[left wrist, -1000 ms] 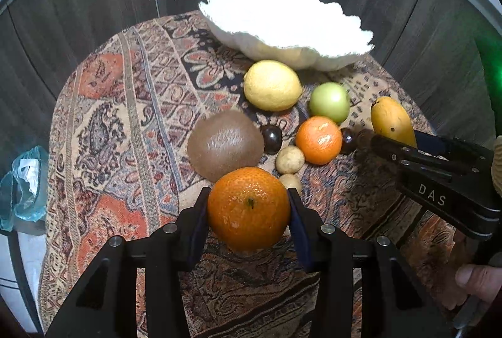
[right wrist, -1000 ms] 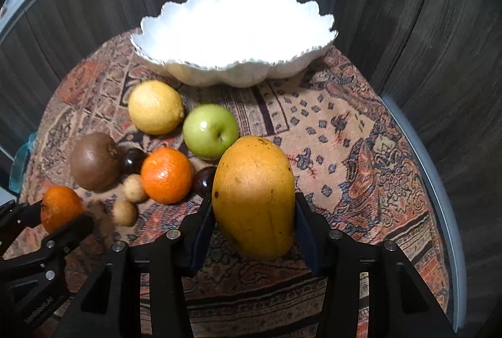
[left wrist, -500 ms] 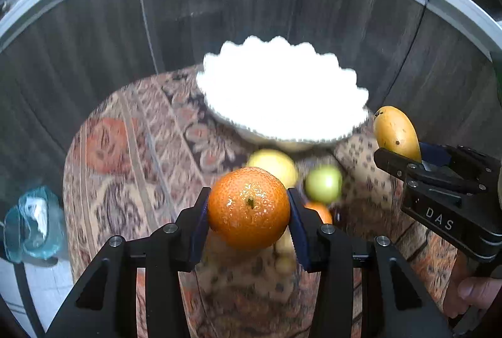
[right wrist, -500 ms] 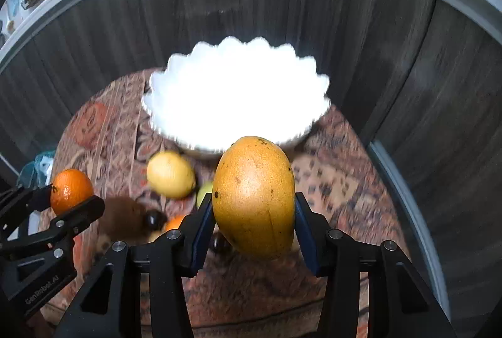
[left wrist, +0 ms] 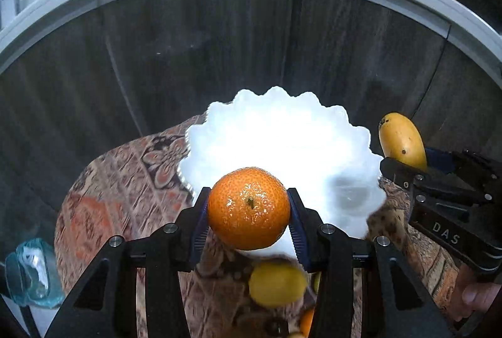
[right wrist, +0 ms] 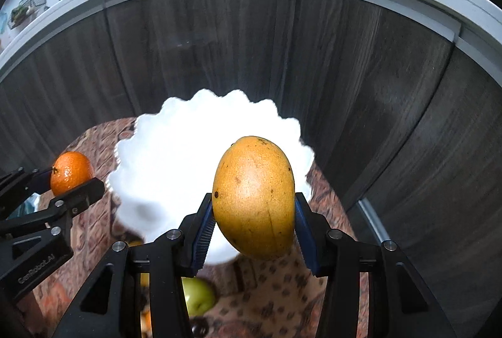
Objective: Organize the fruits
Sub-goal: 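Carry both fruits over the white bowl and open both tools to drop them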
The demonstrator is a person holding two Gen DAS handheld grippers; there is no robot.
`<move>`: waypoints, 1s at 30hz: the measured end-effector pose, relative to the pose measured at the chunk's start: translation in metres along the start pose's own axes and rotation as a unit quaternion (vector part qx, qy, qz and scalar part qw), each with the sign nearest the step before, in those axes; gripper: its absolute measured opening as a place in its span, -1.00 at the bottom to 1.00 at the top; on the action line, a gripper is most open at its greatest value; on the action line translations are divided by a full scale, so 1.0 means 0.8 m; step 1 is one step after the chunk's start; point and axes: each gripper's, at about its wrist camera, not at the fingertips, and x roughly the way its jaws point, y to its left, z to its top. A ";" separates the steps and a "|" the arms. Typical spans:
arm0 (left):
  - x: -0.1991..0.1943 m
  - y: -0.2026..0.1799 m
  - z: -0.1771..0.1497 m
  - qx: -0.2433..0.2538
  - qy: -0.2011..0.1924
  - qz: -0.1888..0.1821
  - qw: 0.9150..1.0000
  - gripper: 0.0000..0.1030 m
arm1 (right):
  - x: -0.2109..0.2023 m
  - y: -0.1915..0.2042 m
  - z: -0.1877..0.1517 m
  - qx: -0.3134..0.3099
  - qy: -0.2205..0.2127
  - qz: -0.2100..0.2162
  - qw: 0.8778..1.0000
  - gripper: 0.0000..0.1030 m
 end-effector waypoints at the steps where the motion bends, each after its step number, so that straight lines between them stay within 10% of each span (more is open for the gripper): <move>1: 0.008 -0.001 0.001 0.001 0.002 -0.001 1.000 -0.12 | 0.007 -0.002 0.004 0.001 0.002 -0.001 1.000 -0.05; 21: 0.137 0.008 0.005 0.014 0.080 -0.003 0.997 -0.09 | 0.156 0.007 0.015 0.009 0.103 0.039 0.994 -0.05; 25: 0.134 0.007 0.001 0.011 0.074 0.009 0.997 0.25 | 0.164 0.009 0.012 0.003 0.117 0.038 0.992 -0.04; 30: 0.118 0.005 0.007 0.017 0.067 0.022 0.997 0.29 | 0.143 0.009 0.019 -0.003 0.089 0.022 0.996 0.41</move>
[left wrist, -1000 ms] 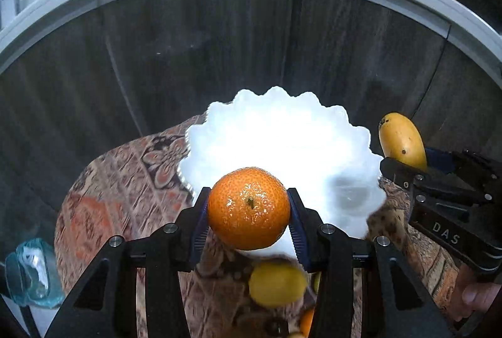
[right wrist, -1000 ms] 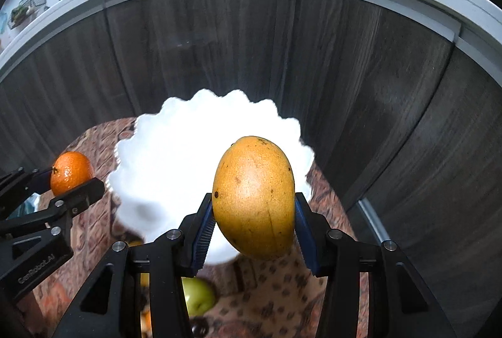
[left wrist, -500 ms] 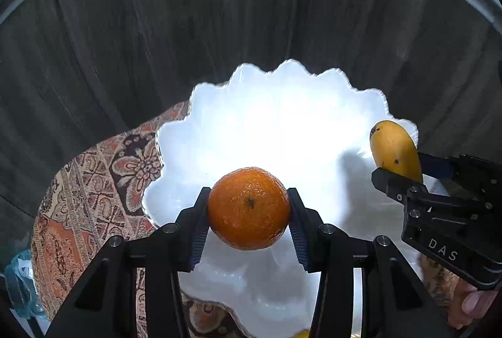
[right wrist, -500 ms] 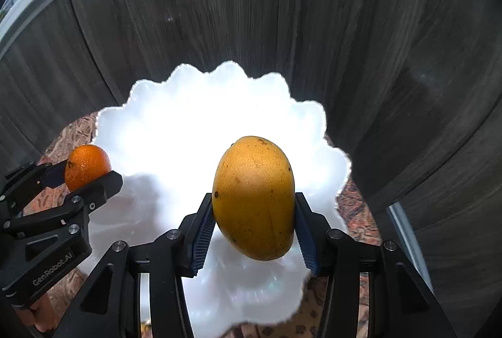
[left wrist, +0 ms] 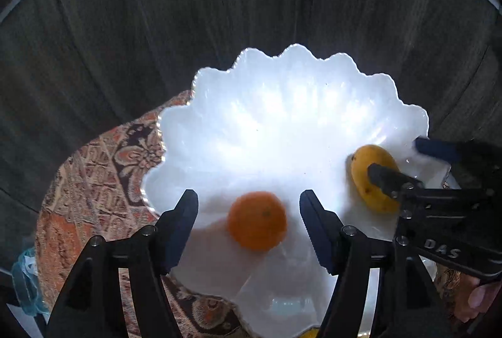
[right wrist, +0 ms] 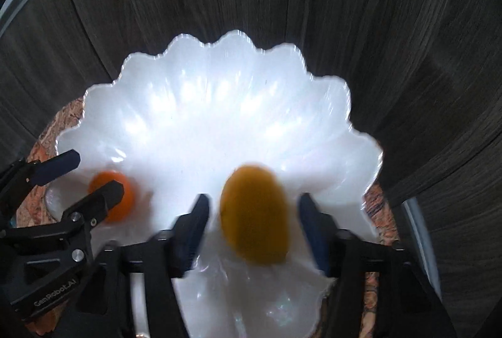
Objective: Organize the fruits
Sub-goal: 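Carry both fruits over the white bowl and open both tools to drop them, then move both tools back toward the kiwi and green apple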
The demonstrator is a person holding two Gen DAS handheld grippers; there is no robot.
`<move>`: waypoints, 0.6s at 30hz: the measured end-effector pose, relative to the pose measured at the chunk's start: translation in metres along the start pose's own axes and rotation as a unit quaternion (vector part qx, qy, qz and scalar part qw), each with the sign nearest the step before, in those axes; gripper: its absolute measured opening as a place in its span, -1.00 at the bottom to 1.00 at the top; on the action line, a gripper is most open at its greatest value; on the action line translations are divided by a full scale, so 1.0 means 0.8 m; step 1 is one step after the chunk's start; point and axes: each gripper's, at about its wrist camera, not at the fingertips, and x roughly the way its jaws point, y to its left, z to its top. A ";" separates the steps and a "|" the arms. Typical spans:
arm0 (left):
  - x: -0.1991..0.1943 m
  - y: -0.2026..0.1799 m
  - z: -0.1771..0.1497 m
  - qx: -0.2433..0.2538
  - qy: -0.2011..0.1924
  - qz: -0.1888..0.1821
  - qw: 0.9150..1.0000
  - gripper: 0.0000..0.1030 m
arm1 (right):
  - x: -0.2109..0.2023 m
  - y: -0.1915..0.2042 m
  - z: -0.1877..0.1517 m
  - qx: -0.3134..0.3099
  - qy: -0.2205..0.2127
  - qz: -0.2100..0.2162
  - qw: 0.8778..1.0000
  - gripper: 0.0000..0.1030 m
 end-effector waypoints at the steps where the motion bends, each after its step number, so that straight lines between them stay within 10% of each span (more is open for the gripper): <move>1: -0.006 0.002 0.002 -0.003 -0.004 0.001 1.000 0.31 | -0.010 0.000 0.002 -0.001 -0.013 -0.007 1.000 0.49; 18: -0.173 0.018 -0.012 -0.027 -0.097 0.079 0.992 0.84 | -0.204 0.024 0.001 0.023 -0.162 -0.074 0.984 0.88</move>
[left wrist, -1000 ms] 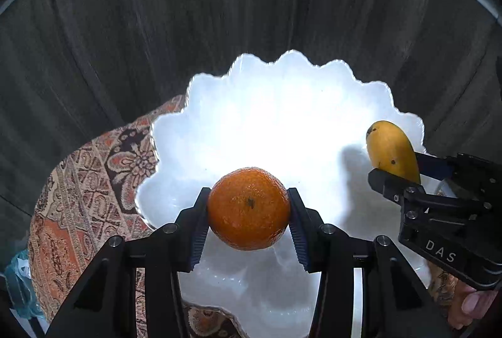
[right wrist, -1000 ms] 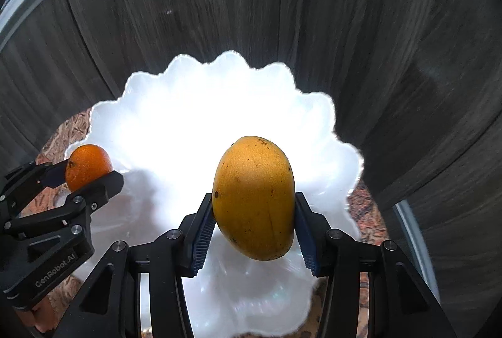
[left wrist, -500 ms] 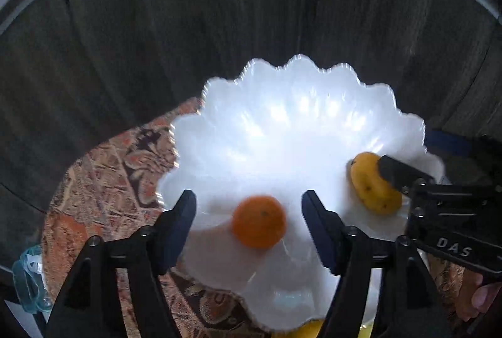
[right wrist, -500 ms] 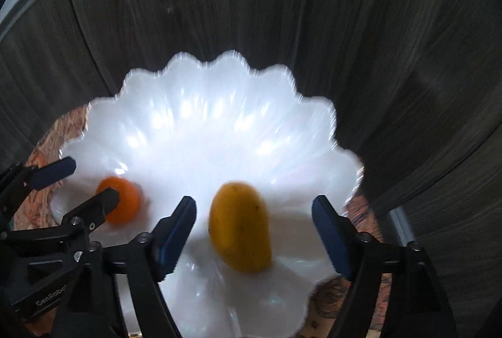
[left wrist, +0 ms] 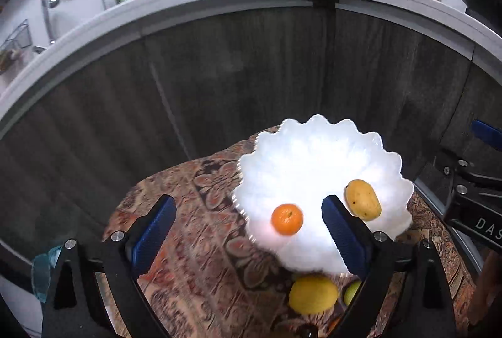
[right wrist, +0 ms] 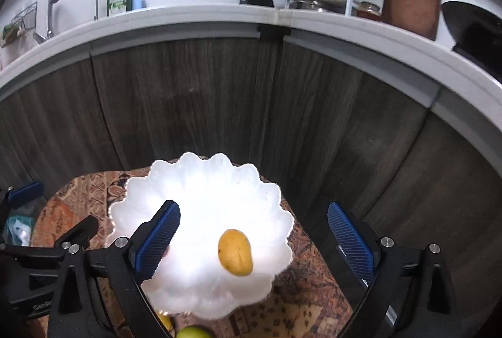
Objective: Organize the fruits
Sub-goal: 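Move both tools back toward the kiwi and green apple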
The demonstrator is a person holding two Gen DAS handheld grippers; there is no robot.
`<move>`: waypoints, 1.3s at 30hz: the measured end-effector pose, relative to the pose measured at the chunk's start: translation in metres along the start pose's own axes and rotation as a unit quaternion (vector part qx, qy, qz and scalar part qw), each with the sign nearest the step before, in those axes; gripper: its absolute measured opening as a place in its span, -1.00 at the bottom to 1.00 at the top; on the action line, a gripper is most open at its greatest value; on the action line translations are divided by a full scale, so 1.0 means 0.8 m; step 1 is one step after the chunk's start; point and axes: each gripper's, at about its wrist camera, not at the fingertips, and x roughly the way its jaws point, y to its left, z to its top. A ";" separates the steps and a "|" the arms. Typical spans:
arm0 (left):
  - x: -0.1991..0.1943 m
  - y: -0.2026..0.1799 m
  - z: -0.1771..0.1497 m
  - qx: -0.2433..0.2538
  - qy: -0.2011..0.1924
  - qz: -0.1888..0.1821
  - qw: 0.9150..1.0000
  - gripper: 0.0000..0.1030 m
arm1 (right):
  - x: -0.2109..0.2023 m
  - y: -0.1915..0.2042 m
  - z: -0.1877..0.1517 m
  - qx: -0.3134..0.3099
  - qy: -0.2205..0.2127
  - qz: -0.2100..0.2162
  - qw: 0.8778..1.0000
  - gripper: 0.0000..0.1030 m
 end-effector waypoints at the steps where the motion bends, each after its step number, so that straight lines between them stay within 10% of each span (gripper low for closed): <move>1: -0.008 0.002 -0.003 0.000 -0.001 0.004 1.000 0.84 | -0.007 0.000 -0.003 0.002 0.002 0.001 1.000 0.88; 15: -0.063 0.012 -0.072 -0.017 0.008 0.010 1.000 0.85 | -0.065 0.005 -0.063 0.010 0.022 0.010 1.000 0.88; 39: 0.001 0.002 -0.184 -0.031 0.077 -0.007 0.997 0.84 | -0.020 0.031 -0.170 -0.012 0.097 0.000 0.995 0.88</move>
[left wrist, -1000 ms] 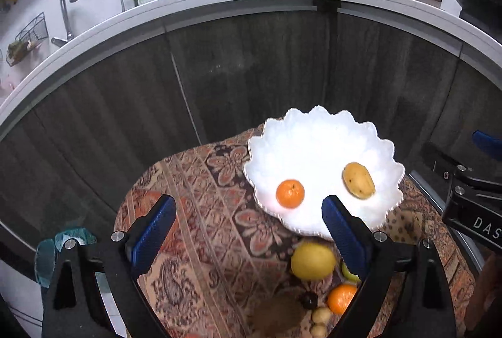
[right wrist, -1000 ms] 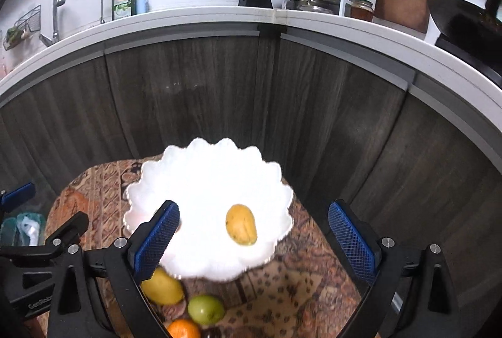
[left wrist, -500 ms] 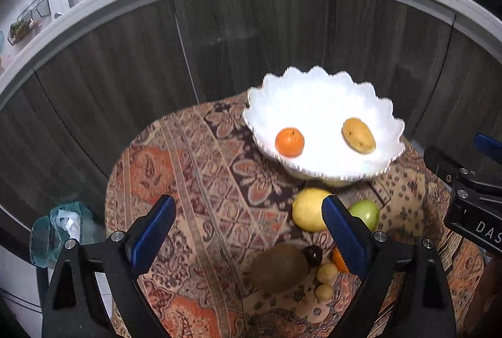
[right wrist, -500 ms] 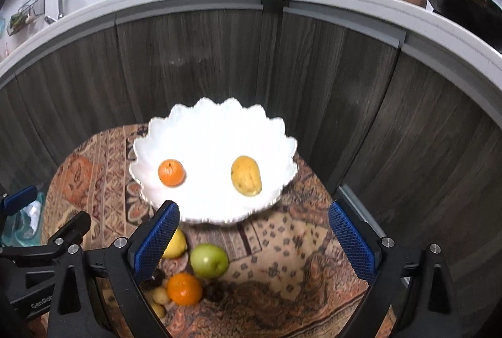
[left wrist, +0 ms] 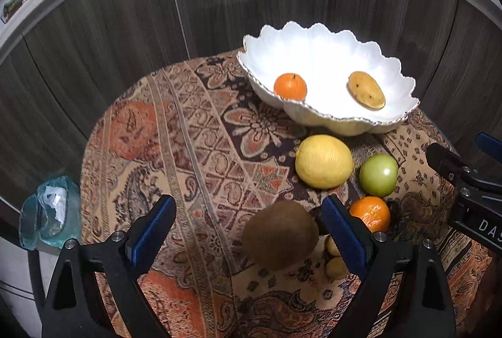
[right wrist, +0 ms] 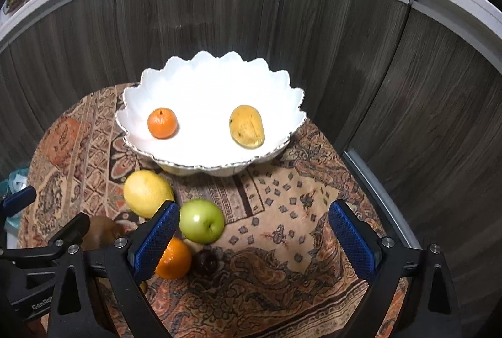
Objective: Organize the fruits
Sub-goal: 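Move both tools back toward the kiwi and green apple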
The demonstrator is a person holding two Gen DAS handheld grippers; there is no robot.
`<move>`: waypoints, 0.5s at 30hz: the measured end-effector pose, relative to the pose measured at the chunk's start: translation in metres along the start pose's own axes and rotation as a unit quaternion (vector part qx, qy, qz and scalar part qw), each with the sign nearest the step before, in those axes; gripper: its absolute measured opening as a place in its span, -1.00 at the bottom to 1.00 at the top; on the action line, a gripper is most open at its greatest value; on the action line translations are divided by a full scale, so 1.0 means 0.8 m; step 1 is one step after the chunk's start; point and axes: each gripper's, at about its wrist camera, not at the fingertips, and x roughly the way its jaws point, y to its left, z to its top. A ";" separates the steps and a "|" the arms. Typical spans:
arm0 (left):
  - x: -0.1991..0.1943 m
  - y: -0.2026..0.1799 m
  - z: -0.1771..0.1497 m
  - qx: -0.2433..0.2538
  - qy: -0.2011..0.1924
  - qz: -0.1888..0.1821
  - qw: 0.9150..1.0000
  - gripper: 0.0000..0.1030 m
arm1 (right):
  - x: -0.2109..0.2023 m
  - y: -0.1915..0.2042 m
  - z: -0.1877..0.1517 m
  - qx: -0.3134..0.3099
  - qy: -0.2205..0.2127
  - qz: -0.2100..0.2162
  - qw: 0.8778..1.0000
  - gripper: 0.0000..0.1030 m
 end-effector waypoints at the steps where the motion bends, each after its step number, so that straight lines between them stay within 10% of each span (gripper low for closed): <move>1: 0.003 -0.001 -0.002 0.000 0.002 -0.001 1.000 0.84 | 0.002 0.001 -0.002 -0.001 0.002 0.000 1.000 0.88; 15: 0.040 -0.008 -0.022 -0.006 0.034 -0.016 0.999 0.84 | 0.025 0.002 -0.015 -0.008 0.023 -0.001 1.000 0.88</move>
